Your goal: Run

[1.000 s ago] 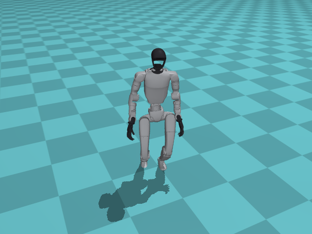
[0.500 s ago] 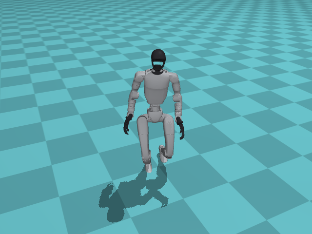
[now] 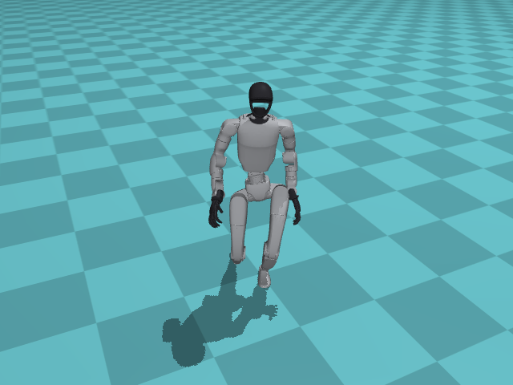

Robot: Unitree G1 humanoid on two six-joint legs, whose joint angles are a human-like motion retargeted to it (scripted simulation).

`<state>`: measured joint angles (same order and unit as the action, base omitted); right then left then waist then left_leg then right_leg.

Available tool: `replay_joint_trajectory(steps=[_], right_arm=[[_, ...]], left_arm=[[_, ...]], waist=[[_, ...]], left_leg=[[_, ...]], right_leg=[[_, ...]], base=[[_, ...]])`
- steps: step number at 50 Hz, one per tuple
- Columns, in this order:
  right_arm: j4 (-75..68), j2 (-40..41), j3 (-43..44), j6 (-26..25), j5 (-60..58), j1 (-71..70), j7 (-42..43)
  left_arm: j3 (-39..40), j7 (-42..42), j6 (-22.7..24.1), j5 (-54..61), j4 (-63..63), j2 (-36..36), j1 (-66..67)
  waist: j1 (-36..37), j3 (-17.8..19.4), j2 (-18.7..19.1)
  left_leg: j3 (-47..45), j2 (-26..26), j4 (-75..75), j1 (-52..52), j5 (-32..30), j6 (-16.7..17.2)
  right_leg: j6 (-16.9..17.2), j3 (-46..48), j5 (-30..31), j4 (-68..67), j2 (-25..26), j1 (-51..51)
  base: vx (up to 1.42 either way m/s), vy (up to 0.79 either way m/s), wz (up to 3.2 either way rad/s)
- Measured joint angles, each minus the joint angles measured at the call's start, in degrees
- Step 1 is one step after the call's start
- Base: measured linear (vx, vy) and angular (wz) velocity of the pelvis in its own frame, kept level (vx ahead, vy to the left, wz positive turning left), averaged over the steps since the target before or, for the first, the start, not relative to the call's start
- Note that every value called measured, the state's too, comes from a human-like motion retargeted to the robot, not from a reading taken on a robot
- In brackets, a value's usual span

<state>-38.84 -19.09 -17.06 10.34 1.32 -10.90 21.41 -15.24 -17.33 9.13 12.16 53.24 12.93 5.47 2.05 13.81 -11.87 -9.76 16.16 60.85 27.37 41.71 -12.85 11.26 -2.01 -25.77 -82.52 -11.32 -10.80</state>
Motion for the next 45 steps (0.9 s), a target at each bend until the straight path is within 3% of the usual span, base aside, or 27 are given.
replay_joint_trajectory(steps=[3, 7, 10, 15, 18, 22, 25, 27, 30, 37, 40, 45], right_arm=[[-6.7, 1.7, -1.1, -2.0, -1.5, 3.1, -1.6], [-14.4, 2.1, -1.3, -3.9, -3.6, 8.4, -4.0], [-15.3, 1.1, -0.8, -4.1, -4.4, 13.2, -5.1], [-10.0, -0.7, 0.5, -3.0, -3.8, 20.1, -4.6], [-7.0, -0.6, 1.4, -2.2, -2.8, 22.1, -4.0], [-4.1, 0.8, 2.0, -1.3, -1.8, 20.2, -2.6], [-2.5, 0.6, 2.0, -1.4, -2.0, 14.2, -0.6], [-1.5, -0.5, 1.5, -1.5, -2.0, 7.6, 0.7], [3.0, -2.6, 0.9, -0.9, -1.7, -1.0, 2.5], [15.7, -7.2, 0.8, 1.8, -1.4, -9.9, 5.4], [17.3, -7.0, 1.0, 2.0, -2.6, -9.9, 5.6], [12.5, -2.6, 0.0, 0.1, -5.9, -3.8, 4.8]], left_arm=[[-0.6, -4.1, 0.2, 0.8, -3.8, 1.3, -6.0], [-0.2, -8.2, 1.0, 2.8, -14.4, 4.4, -15.1], [1.3, -10.3, 2.7, 4.0, -24.7, 7.6, -20.6], [3.1, -13.1, 6.5, 2.4, -38.1, 11.7, -24.5], [3.2, -12.9, 7.8, 1.4, -41.4, 11.6, -22.4], [2.7, -9.9, 7.0, 2.1, -40.2, 8.3, -14.7], [2.8, -6.6, 4.2, 3.8, -35.6, 4.4, -7.8], [3.5, -3.9, 2.4, 5.5, -31.6, 2.5, -4.6], [4.7, 0.1, 1.2, 7.0, -29.0, 1.6, 1.5], [5.7, 3.9, 2.8, 6.9, -33.0, 4.6, 12.2], [5.6, 3.1, 3.0, 6.7, -34.8, 5.0, 12.7], [4.7, -2.1, 3.2, 3.1, -35.4, 5.0, 6.6]], waist=[[-2.6, 0.9, 0.4], [-6.5, 2.1, 2.0], [-8.8, 2.6, 4.0], [-10.2, 2.1, 8.2], [-9.5, 1.2, 11.0], [-6.7, 1.7, 12.6], [-3.1, 2.9, 13.5], [-0.4, 3.2, 13.2], [3.8, 2.8, 11.6], [8.2, 0.9, 3.7], [6.9, 0.5, 0.7], [2.9, 1.1, -1.9]], left_leg=[[1.1, 0.8, -1.8, -5.5, 2.9, -1.0], [4.1, 1.2, -8.3, -14.7, 3.8, 0.4], [6.4, -0.3, -13.2, -21.3, 2.8, 3.1], [8.3, -6.2, -14.9, -28.7, 0.1, 8.8], [8.4, -11.3, -6.8, -28.6, -3.1, 12.1], [7.7, -16.5, 14.0, -24.1, -11.2, 14.0], [7.0, -20.6, 30.2, -16.5, -12.3, 11.9], [6.7, -21.6, 35.9, -9.3, -10.1, 9.3], [5.7, -20.6, 35.4, 1.4, -6.5, 6.5], [1.3, -8.4, 2.9, 10.4, -5.2, 6.6], [1.2, -2.1, -4.8, 9.4, -6.6, 5.4], [0.5, 2.7, 3.5, 5.7, -2.6, 0.4]], right_leg=[[-2.2, 0.3, 3.0, -9.8, -2.7, -6.6], [-5.7, 1.3, -2.0, -12.6, -4.1, -15.8], [-7.0, 3.1, -5.8, -6.8, -2.2, -21.3], [-6.5, 6.8, -8.1, 14.3, 5.8, -23.3], [-7.5, 8.3, -7.7, 23.4, 11.6, -20.3], [-12.8, 9.7, -11.9, 18.6, 15.0, -15.9], [-17.2, 10.2, -18.6, 14.0, 16.3, -12.3], [-18.1, 9.4, -21.5, 14.0, 16.4, -10.0], [-16.7, 6.8, -22.2, 16.7, 16.0, -6.3], [-5.8, 3.2, -12.7, 23.0, 7.5, 4.3], [-2.5, 2.6, -7.5, 18.0, 3.2, 6.3], [-0.6, 2.0, 4.6, -2.4, -2.6, 3.8]], base=[[0.0, 0.06, -0.04], [0.0, 0.02, 0.15], [0.0, 0.0, 0.0], [0.02, -0.04, -0.02], [-0.02, -0.07, -0.02], [-0.06, -0.06, 0.02], [-0.03, -0.03, -0.08], [-0.04, -0.03, -0.3], [-0.02, 0.0, -0.32], [0.02, 0.04, 0.16], [0.0, 0.06, 0.3], [-0.02, 0.04, 0.06]])
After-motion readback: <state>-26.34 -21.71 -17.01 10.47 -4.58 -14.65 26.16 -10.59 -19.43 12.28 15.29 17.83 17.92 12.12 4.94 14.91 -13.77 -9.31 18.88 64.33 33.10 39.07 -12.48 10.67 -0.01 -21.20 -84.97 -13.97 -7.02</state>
